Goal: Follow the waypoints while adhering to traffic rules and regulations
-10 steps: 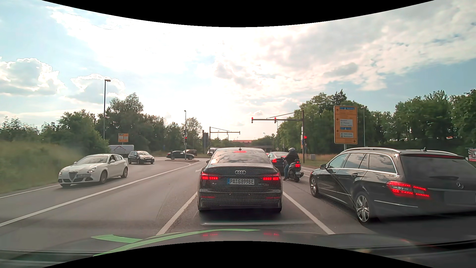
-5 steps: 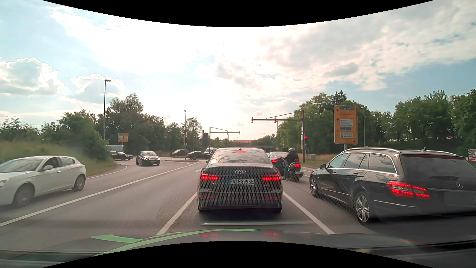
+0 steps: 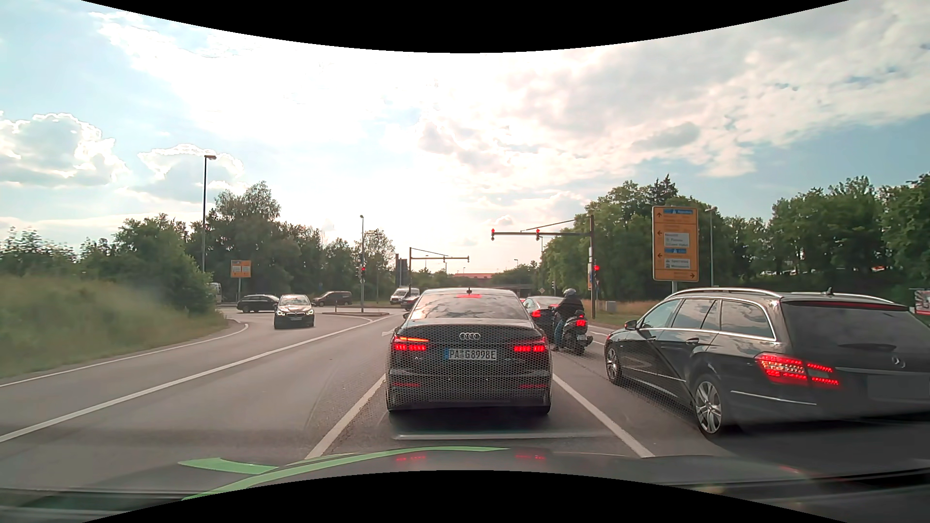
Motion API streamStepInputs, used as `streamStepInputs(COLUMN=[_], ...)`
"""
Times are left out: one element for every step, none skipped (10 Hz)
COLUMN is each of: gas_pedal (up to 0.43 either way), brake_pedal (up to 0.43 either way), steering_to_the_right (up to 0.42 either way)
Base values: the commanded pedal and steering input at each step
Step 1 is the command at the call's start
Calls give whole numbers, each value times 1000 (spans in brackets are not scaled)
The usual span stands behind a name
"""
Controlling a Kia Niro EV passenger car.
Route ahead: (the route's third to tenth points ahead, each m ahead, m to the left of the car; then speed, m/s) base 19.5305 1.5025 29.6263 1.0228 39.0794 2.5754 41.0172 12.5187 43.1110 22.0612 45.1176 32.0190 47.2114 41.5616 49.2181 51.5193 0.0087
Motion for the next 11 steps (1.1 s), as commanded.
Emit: streamStepInputs(gas_pedal=[0,0,0,0,0,0,0,0,0,0,0], brake_pedal=[287,287,287,287,287,287,287,287,287,293,287], steering_to_the_right=[-1,-1,-1,-1,-1,-1,-1,-1,-1,-1,-1])
